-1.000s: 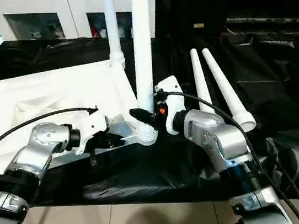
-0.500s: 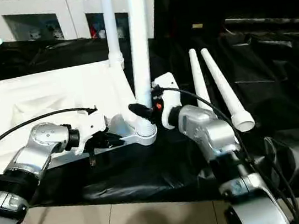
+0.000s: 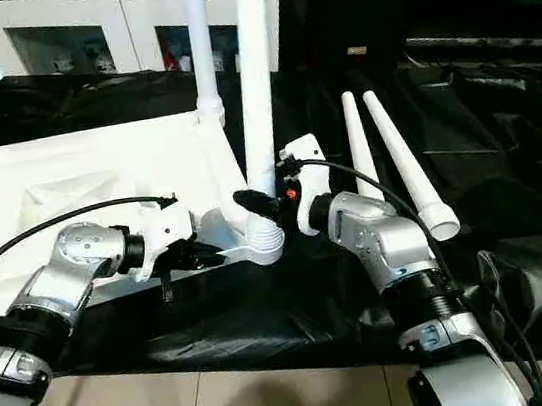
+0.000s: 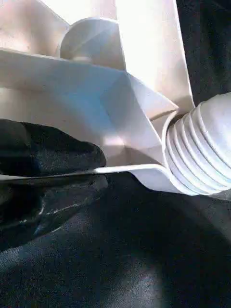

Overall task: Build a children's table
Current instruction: Insert table leg to table base

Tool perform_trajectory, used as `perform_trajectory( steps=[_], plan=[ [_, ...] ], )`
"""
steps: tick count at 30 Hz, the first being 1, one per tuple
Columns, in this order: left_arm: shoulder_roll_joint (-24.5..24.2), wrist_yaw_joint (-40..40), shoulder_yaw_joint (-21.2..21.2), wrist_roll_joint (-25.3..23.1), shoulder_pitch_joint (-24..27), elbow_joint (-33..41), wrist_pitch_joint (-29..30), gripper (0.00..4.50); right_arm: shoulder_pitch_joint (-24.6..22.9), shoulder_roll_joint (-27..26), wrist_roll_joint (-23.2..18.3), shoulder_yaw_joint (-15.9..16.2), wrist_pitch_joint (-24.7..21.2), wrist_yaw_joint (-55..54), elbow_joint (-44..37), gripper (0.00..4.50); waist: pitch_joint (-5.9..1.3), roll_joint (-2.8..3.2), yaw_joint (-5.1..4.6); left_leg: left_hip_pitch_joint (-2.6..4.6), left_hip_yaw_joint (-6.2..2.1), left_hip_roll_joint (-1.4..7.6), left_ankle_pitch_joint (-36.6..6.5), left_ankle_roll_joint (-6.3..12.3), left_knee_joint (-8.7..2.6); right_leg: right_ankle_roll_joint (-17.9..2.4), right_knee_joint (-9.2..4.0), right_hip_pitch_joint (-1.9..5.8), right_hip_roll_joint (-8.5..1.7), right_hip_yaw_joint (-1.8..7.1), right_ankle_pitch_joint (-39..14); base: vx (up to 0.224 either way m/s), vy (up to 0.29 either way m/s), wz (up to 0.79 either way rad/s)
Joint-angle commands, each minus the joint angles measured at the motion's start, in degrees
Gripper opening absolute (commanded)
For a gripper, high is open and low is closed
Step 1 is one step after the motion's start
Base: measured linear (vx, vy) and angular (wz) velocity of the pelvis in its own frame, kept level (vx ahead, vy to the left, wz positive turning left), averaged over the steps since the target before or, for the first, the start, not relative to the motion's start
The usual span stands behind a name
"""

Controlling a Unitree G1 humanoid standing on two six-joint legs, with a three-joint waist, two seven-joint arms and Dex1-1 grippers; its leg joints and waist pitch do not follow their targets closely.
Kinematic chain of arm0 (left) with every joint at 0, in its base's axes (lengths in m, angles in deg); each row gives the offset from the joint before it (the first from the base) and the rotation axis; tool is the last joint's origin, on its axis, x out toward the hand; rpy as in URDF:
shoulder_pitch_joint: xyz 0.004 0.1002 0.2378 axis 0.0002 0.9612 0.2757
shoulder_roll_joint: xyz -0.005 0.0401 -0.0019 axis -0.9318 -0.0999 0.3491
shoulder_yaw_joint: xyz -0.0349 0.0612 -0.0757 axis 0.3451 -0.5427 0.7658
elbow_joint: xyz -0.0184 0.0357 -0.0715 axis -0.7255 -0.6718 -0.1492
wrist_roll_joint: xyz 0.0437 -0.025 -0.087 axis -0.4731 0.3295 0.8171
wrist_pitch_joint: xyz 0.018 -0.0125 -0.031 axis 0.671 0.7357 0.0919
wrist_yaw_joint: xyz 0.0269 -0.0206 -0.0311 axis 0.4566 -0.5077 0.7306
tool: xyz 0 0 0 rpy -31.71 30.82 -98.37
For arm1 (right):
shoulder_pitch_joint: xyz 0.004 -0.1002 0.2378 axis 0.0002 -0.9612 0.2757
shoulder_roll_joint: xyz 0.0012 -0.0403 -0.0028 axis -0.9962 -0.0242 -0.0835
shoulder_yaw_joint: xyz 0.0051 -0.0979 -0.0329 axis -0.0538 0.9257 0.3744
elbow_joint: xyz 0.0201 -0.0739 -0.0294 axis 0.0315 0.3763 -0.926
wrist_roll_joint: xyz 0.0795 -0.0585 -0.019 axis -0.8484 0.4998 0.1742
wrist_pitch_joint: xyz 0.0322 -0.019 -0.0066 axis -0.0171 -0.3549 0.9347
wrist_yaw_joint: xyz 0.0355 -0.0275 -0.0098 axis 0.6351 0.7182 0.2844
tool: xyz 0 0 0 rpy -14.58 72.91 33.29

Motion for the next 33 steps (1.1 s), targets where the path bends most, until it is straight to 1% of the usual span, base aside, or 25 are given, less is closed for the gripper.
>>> perform_trajectory(
  steps=[1, 2, 3, 5, 10, 13, 15, 16, 17, 18, 19, 21, 22, 23, 25, 26, 27, 28, 29, 31, 32, 33],
  plan=[
    [0.20, 0.11, -0.08, -0.40, -0.07, 0.37, -1.59, 0.00, -1.18, -0.19, 0.49, 0.15, -0.27, 0.16, 1.03, 1.87, -4.16, 0.41, -0.25, 0.98, -0.21, 1.28, -13.60, -1.13, -4.22, -8.14, -4.28, 2.80, -4.48, 2.58, -21.04, 0.000, 0.000, 0.00],
    [0.20, 0.11, -0.08, -0.40, -0.07, 0.37, -1.59, 0.00, -1.18, -0.19, 0.49, 0.15, -0.27, 0.16, 1.03, 1.87, -4.15, 0.32, -0.29, 0.95, -0.19, 1.25, -13.81, -1.16, -4.20, -8.08, -4.32, 2.81, -4.47, 2.58, -21.37, 0.000, 0.000, 0.00],
    [0.27, 0.21, -0.09, -0.48, -0.22, 0.17, -1.71, 0.00, -0.85, -0.78, 0.41, -0.77, 0.39, -0.55, 2.09, 1.87, -4.12, 0.38, -0.27, 1.01, -0.23, 1.28, -13.97, -1.16, -4.24, -8.03, -4.36, 2.74, -4.50, 2.59, -21.79, 0.000, 0.000, 0.00],
    [0.29, 0.30, -0.09, -0.54, -0.25, 0.12, -1.75, 0.00, -0.76, -1.09, 0.39, -1.21, 0.80, -0.97, 2.60, 1.87, -4.11, 0.30, -0.30, 1.00, -0.21, 1.26, -14.28, -1.18, -4.20, -7.95, -4.47, 2.69, -4.57, 2.58, -22.43, 0.000, 0.000, 0.00],
    [0.18, 0.69, -0.06, -0.82, -0.26, 0.28, -1.92, 0.00, -1.96, -1.68, -0.54, -3.13, 2.51, -1.35, 4.65, 1.87, -4.04, 0.27, -0.28, 1.11, -0.30, 1.31, -15.18, -1.20, -4.27, -7.37, -4.75, 2.59, -4.63, 2.50, -24.40, 0.000, 0.000, 0.00],
    [0.04, 0.80, 0.00, -0.89, -0.19, 0.38, -1.94, 0.00, -3.26, -2.37, -1.36, -4.52, 3.55, -1.22, 5.38, 1.87, -4.10, 0.26, -0.26, 1.00, -0.32, 1.36, -14.79, -1.05, -4.32, -7.63, -4.59, 2.66, -4.65, 2.53, -23.25, 0.000, 0.000, 0.00],
    [-0.21, 0.75, 0.09, -0.91, -0.20, 0.38, -1.99, 0.00, -4.59, -2.95, -1.99, -5.53, 4.67, -0.81, 5.93, 1.87, -4.15, 0.50, -0.15, 0.98, -0.31, 1.37, -14.94, -0.99, -4.34, -7.94, -4.60, 2.67, -4.67, 2.53, -22.48, 0.000, 0.000, 0.00],
    [-0.26, 0.73, 0.11, -0.91, -0.21, 0.39, -2.00, 0.00, -4.81, -3.05, -2.15, -5.68, 4.85, -0.70, 6.01, 1.87, -4.09, 0.47, -0.17, 1.02, -0.32, 1.37, -15.19, -1.01, -4.35, -8.04, -4.61, 2.60, -4.65, 2.51, -22.64, 0.000, 0.000, 0.00],
    [-0.31, 0.74, 0.10, -0.96, -0.25, 0.34, -2.04, 0.00, -5.26, -3.19, -2.40, -6.08, 5.23, -0.69, 6.21, 1.87, -4.11, 0.56, -0.14, 1.13, -0.34, 1.37, -15.47, -1.08, -4.37, -8.18, -4.65, 2.58, -4.64, 2.48, -22.91, 0.000, 0.000, 0.00],
    [-0.33, 0.73, 0.12, -0.97, -0.27, 0.32, -2.04, 0.00, -5.38, -3.25, -2.49, -6.20, 5.33, -0.67, 6.27, 1.87, -4.07, 0.51, -0.19, 1.04, -0.37, 1.40, -15.56, -1.10, -4.43, -8.27, -4.57, 2.64, -4.60, 2.47, -22.76, 0.000, 0.000, 0.00],
    [-0.45, 0.72, 0.21, -1.06, -0.48, 0.13, -2.12, 0.00, -6.72, -3.63, -3.13, -7.05, 6.24, -0.40, 6.35, 1.87, -4.11, 0.71, -0.16, 1.08, -0.38, 1.42, -15.74, -1.17, -4.44, -8.39, -4.60, 2.62, -4.64, 2.51, -22.38, 0.000, 0.000, 0.00],
    [-0.48, 0.76, 0.26, -1.09, -0.63, -0.01, -2.12, 0.00, -7.48, -3.81, -3.46, -7.39, 6.68, -0.17, 6.17, 1.87, -4.12, 0.64, -0.11, 1.13, -0.40, 1.40, -16.17, -1.02, -4.45, -8.39, -4.67, 2.66, -4.66, 2.47, -22.75, 0.000, 0.000, 0.00],
    [-0.52, 0.73, 0.28, -1.09, -0.70, -0.09, -2.16, 0.00, -7.89, -3.92, -3.70, -7.54, 6.82, 0.02, 5.97, 1.87, -4.06, 0.76, -0.08, 1.12, -0.38, 1.40, -16.23, -1.03, -4.50, -8.44, -4.72, 2.60, -4.62, 2.47, -22.68, 0.000, 0.000, 0.00],
    [-0.58, 0.75, 0.29, -1.15, -0.76, -0.15, -2.21, 0.00, -8.55, -4.05, -3.78, -7.68, 7.34, 0.26, 5.70, 1.87, -4.04, 0.74, -0.11, 1.15, -0.41, 1.42, -16.38, -1.07, -4.52, -8.46, -4.69, 2.56, -4.60, 2.47, -22.73, 0.000, 0.000, 0.00],
    [-0.69, 0.84, 0.32, -1.26, -0.91, -0.33, -2.42, 0.00, -10.41, -4.13, -3.09, -7.30, 9.64, 0.80, 4.85, 1.87, -4.05, 0.86, -0.08, 1.14, -0.45, 1.40, -16.93, -1.20, -4.56, -8.39, -4.74, 2.62, -4.65, 2.44, -23.03, 0.000, 0.000, 0.00],
    [-0.70, 0.92, 0.33, -1.28, -0.95, -0.37, -2.43, 0.00, -11.04, -3.98, -2.45, -6.80, 10.74, 1.01, 4.56, 1.87, -3.95, 0.79, -0.08, 1.22, -0.43, 1.42, -17.64, -1.16, -4.58, -8.19, -4.90, 2.49, -4.64, 2.43, -23.74, 0.000, 0.000, 0.00],
    [-0.69, 0.98, 0.37, -1.27, -0.97, -0.38, -2.42, 0.00, -11.56, -3.66, -1.49, -6.03, 11.96, 1.19, 4.26, 1.87, -3.95, 0.80, -0.06, 1.22, -0.50, 1.43, -18.10, -1.18, -4.64, -8.03, -4.97, 2.55, -4.69, 2.39, -24.53, 0.000, 0.000, 0.00],
    [-0.69, 0.98, 0.37, -1.27, -0.97, -0.38, -2.41, 0.00, -11.58, -3.65, -1.45, -5.99, 12.03, 1.20, 4.25, 1.87, -3.91, 0.75, -0.13, 1.12, -0.56, 1.41, -18.19, -1.20, -4.71, -7.84, -4.98, 2.59, -4.67, 2.37, -25.05, 0.000, 0.000, 0.00],
    [-0.71, 0.97, 0.39, -1.26, -0.98, -0.41, -2.47, 0.00, -11.83, -3.43, -0.74, -5.41, 12.89, 1.25, 4.10, 1.87, -3.91, 0.86, -0.16, 1.20, -0.56, 1.37, -18.35, -1.16, -4.68, -7.84, -5.04, 2.54, -4.66, 2.38, -25.41, 0.000, 0.000, 0.00],
    [-0.74, 1.14, 0.38, -1.36, -1.02, -0.52, -2.64, 0.00, -13.14, -2.57, 2.14, -3.05, 16.01, 1.46, 2.85, 1.87, -3.77, 0.69, -0.21, 1.24, -0.57, 1.35, -18.96, -1.19, -4.64, -7.25, -5.31, 2.40, -4.73, 2.33, -27.41, 0.000, 0.000, 0.00],
    [-0.73, 1.28, 0.42, -1.40, -1.04, -0.58, -2.70, 0.00, -13.94, -2.44, 2.98, -2.39, 17.51, 1.48, 1.53, 1.87, -3.70, 0.70, -0.16, 1.27, -0.55, 1.29, -19.08, -1.17, -4.62, -6.60, -5.51, 2.30, -4.75, 2.35, -28.45, 0.000, 0.000, 0.00],
    [-0.69, 1.41, 0.46, -1.42, -1.06, -0.67, -2.71, 0.00, -14.40, -2.49, 3.20, -2.22, 18.15, 1.38, 0.52, 1.87, -3.76, 0.55, -0.16, 1.31, -0.61, 1.30, -18.96, -1.00, -4.64, -6.30, -5.58, 2.31, -4.78, 2.36, -29.12, 0.000, 0.000, 0.00]
  ],
)
